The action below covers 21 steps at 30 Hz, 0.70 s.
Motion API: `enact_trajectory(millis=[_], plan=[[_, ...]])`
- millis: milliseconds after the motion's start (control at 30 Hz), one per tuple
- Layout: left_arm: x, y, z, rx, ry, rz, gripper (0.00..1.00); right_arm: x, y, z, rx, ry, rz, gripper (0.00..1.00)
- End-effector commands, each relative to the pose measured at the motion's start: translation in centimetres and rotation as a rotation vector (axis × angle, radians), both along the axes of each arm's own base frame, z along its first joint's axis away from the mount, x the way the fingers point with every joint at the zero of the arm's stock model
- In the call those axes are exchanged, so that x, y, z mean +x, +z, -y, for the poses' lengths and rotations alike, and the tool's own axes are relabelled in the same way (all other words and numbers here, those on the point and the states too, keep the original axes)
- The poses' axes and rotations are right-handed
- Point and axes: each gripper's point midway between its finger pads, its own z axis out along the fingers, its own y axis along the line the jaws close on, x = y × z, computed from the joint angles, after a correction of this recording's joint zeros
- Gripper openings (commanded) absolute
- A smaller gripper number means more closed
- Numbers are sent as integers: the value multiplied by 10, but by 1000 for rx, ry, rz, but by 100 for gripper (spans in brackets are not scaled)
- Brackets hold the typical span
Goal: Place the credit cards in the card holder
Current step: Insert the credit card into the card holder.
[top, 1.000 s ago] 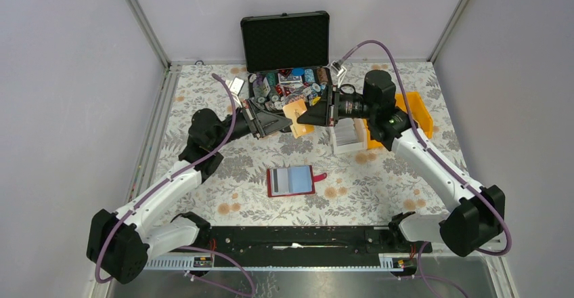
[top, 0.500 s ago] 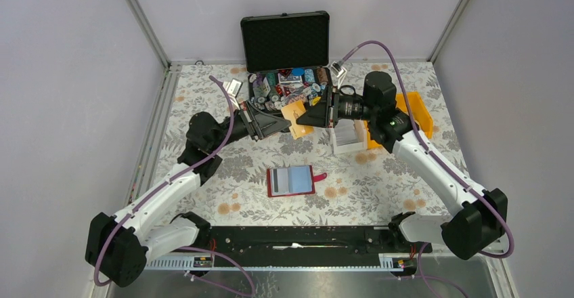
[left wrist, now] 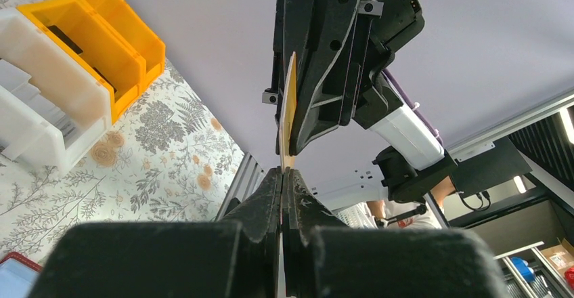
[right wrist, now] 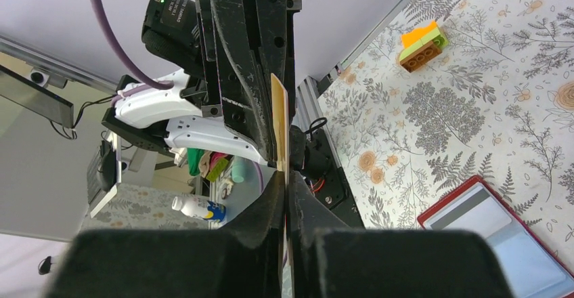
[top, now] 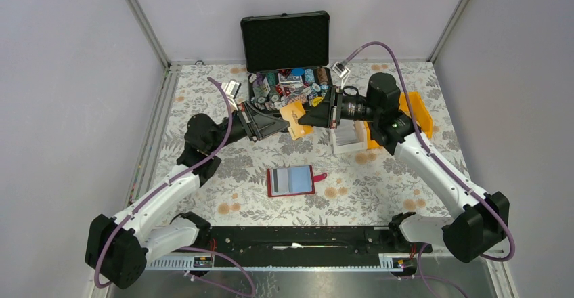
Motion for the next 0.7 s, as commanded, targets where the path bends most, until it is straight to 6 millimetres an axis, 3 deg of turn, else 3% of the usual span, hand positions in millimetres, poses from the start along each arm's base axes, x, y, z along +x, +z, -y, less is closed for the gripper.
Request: enact_trajectory(millis=[0,133,300,567,667], plan=[[-24,41,-11,-75,-35,167,0,16,-1,13,7,-80,19,0],[-23,40,-14,-66,-25,166,0,20,-2,18,8,-104,14,2],[-21,40,-17,-60,-12,167,0,23,-2,23,19,-109,4,19],[-22,40,-17,-69,-21,161,0,15,2,20,61,-55,1,17],[-20,38,-16,-64,-16,153,0,12,7,20,80,-40,7,22]])
